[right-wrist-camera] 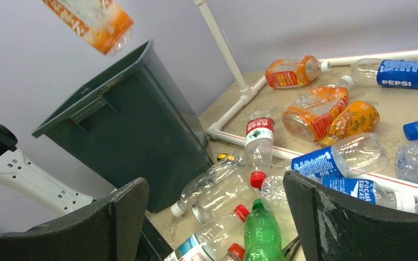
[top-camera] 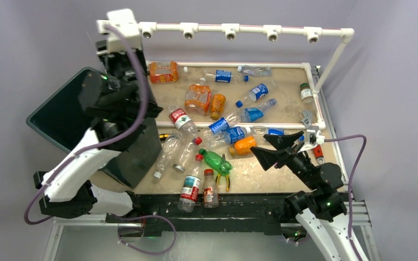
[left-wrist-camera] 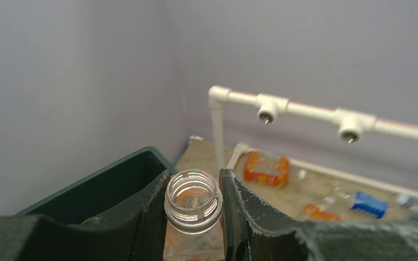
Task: Put the plastic bottles in the bin
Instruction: Place the plastic bottle in the trash bin.
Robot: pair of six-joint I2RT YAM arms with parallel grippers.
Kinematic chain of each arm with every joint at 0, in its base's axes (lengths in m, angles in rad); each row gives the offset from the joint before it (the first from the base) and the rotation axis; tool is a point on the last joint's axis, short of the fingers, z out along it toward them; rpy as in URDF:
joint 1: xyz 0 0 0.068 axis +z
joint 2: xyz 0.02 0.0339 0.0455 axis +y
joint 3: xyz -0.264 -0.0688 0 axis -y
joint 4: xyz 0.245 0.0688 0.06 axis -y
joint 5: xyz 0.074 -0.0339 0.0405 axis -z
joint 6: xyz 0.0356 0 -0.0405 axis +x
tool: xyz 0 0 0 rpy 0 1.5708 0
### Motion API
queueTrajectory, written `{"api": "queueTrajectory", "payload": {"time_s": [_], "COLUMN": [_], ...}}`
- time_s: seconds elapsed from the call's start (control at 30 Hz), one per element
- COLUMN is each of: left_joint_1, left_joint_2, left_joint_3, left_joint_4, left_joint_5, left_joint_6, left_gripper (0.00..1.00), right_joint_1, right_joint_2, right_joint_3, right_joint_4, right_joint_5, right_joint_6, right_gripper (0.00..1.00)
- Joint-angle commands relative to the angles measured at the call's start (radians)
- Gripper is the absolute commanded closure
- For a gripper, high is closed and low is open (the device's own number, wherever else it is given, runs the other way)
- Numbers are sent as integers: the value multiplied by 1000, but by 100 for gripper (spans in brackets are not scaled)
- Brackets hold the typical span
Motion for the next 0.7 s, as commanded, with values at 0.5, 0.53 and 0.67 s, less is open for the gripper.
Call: {"api": "queueTrajectory", "payload": {"time_s": [0.5,0.53,0.67], "left_joint_1": [313,371,437], "left_joint_2": [-55,-17,-16], "left_joint_3": [-127,-88,-108], "left_joint_4": [-589,-740,-771], "left_joint_5": [71,143,243], "left_joint_6": [-359,-487,-586], "left_gripper": [100,100,91], "right_joint_1": [3,3,3], "right_joint_2": [27,28,29], "right_joint_3": [-47,-44,-31], "right_joint_4": [90,85,69], "right_joint_5": [-25,-23,-18], "right_joint_6": [78,76,61], "right_gripper": [1,1,1]}}
